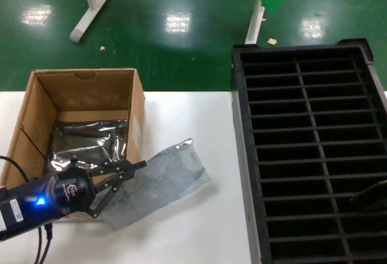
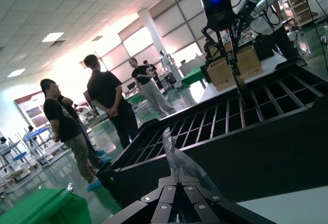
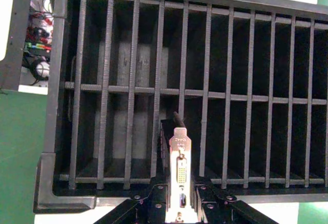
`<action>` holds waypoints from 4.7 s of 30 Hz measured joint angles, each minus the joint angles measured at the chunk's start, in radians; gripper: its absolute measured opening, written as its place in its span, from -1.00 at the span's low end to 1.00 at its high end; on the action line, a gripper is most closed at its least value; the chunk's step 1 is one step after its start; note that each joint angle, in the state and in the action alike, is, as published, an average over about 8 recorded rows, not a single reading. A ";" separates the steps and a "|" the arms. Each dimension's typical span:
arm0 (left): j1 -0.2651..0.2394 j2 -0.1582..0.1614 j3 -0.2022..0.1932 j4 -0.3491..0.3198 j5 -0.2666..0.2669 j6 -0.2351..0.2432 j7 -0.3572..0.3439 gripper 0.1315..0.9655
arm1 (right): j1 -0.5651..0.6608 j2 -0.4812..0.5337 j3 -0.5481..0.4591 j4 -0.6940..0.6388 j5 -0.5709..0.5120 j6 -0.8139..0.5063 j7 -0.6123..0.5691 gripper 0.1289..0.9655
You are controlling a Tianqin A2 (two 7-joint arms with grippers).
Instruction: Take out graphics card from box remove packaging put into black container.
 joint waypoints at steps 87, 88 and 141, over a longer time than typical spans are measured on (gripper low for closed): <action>-0.066 0.084 0.113 -0.095 0.110 -0.001 0.043 -0.79 | -0.561 -0.076 0.520 0.064 -0.145 0.297 0.089 1.00; -0.060 0.084 0.092 -0.097 0.121 -0.002 0.042 -0.77 | -0.561 -0.076 0.521 0.064 -0.145 0.297 0.089 1.00; 0.452 0.197 -0.506 -0.826 0.521 -0.826 -0.678 1.00 | -0.893 -0.394 0.678 -0.049 0.181 0.905 -0.151 1.00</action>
